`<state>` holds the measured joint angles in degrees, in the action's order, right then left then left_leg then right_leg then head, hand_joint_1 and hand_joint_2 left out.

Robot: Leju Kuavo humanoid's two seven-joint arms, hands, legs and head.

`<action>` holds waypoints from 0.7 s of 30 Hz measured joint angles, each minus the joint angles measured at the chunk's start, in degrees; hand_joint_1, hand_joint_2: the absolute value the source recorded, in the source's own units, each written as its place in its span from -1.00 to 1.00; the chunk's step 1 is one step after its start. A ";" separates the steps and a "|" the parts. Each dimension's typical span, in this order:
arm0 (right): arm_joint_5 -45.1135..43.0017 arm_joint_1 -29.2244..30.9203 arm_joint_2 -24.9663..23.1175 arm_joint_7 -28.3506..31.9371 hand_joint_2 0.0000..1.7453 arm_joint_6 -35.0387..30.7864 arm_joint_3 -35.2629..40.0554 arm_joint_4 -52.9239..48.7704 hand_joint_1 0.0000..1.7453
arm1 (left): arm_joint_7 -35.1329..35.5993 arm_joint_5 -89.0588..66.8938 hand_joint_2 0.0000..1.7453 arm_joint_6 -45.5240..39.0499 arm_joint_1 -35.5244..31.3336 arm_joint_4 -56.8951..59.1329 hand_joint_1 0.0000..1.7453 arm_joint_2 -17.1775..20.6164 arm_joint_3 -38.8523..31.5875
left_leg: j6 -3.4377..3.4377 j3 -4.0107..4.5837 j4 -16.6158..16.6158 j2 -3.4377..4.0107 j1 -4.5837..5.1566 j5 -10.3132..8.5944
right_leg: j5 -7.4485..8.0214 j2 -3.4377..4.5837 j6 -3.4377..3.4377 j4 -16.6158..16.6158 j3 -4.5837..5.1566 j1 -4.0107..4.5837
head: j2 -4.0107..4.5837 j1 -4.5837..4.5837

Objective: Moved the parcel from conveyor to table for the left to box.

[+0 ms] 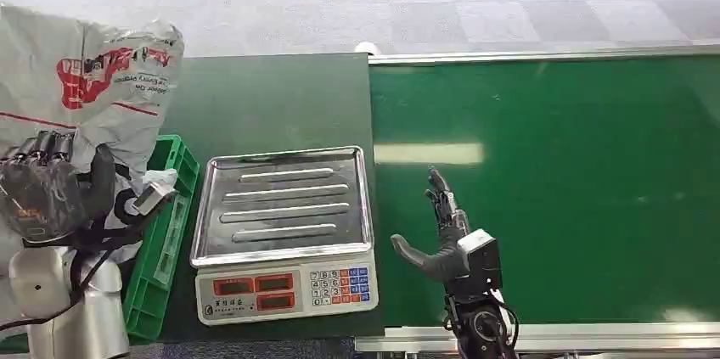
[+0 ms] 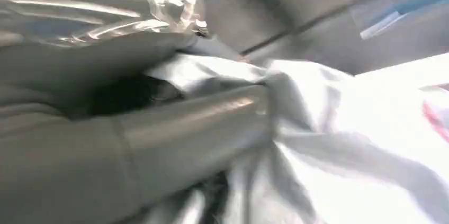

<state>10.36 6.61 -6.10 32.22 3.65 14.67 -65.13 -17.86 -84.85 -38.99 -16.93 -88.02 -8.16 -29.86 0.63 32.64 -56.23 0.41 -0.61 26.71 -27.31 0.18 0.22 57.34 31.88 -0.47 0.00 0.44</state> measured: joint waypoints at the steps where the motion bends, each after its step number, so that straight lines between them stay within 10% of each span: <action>1: 0.09 0.00 0.00 -0.13 1.00 0.16 -0.05 0.00 -1.00 | 2.79 -0.02 -1.00 -0.02 -0.06 2.44 1.00 1.11 -0.11 | 0.00 0.00 0.00 -0.01 0.00 0.00 | 0.00 0.00 0.00 0.00 0.00 0.00 | 0.00 0.00; 21: 1.18 1.19 -0.28 -1.29 1.00 0.50 -1.18 0.24 -1.00 | 24.90 -2.93 -1.00 1.34 -7.25 41.03 1.00 21.42 3.54 | 0.08 -0.17 0.17 -0.02 -0.01 -0.04 | -0.01 0.01 -0.02 0.02 -0.09 0.02 | 0.00 0.00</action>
<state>11.54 7.80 -6.38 30.93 4.15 13.49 -64.89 7.04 -87.78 -37.66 -24.18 -46.99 13.26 -26.31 0.71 32.47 -56.06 0.39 -0.62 26.67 -27.32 0.19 0.19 57.36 31.79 -0.45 0.00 0.44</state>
